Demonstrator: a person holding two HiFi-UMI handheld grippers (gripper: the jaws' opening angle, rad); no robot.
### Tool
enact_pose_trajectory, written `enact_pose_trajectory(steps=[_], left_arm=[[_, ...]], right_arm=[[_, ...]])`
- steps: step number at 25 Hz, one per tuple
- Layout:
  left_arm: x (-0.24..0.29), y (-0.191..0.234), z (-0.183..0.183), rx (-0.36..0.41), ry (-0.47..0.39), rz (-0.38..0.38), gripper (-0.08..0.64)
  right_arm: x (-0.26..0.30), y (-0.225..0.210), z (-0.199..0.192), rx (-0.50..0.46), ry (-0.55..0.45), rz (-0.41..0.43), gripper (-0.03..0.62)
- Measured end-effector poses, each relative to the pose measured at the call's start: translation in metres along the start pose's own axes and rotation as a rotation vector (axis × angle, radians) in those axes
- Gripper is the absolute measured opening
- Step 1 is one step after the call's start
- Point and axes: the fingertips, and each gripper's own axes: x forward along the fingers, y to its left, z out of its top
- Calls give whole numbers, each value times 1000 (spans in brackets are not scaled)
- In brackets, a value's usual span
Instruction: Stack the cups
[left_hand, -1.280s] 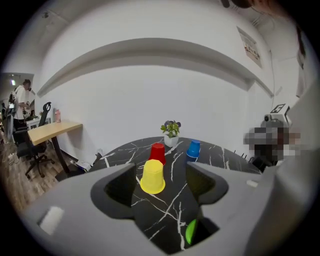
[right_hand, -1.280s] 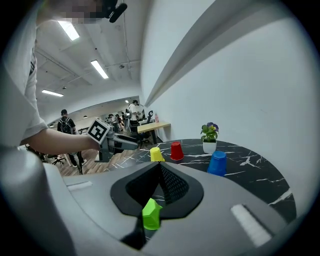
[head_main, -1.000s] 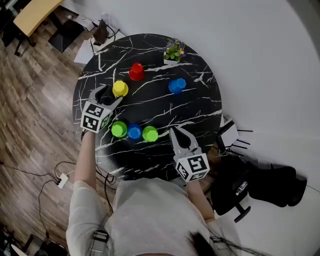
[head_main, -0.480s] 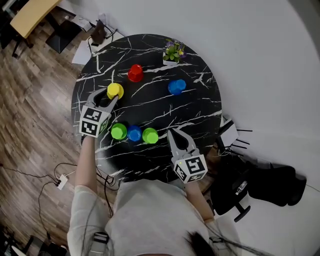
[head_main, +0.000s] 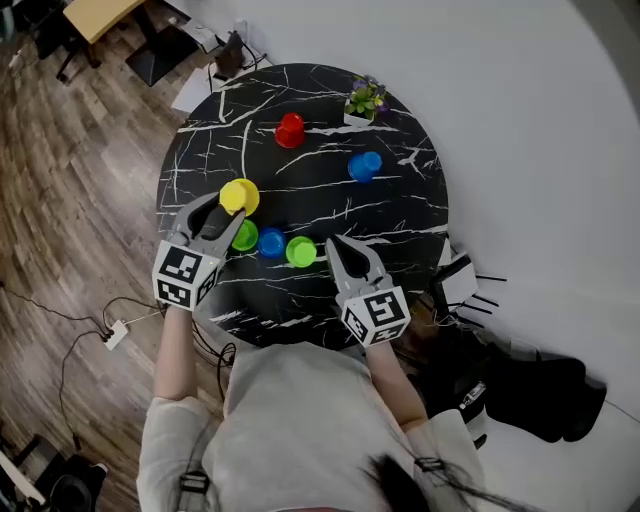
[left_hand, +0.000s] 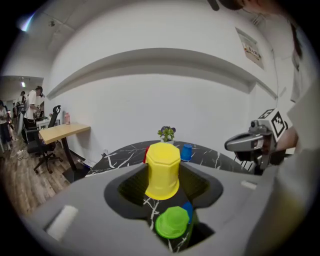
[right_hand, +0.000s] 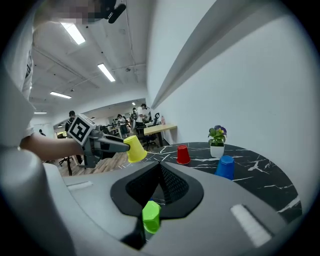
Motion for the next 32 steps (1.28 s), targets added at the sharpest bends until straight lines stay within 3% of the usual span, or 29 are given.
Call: enact_pose_trajectory(steps=[9,14,20,23,27,32], left_arm=[[-14,-61,-33,-29,62,20,242],[-9,-70,-54,-6,120,42,244],[-8,-71,-52,-10,106,59,262],[-12,-72,-46,-24,79,54,279],[-31,-70,-30,-54,-18,91,285],[-63,-69,-10,-42,-122,206,153]], right_arm=[[-19,9,-3,-23,-11,54,3],[-28,6,-4,-26,-13,59,3],[-35,0,-6,-26,-13,58,3],[-37,-4,-5,-25,-16,57,3],[-36,-20,5,-53,-27,43,3],[-24,-67,27,-111,-24,-11,5]])
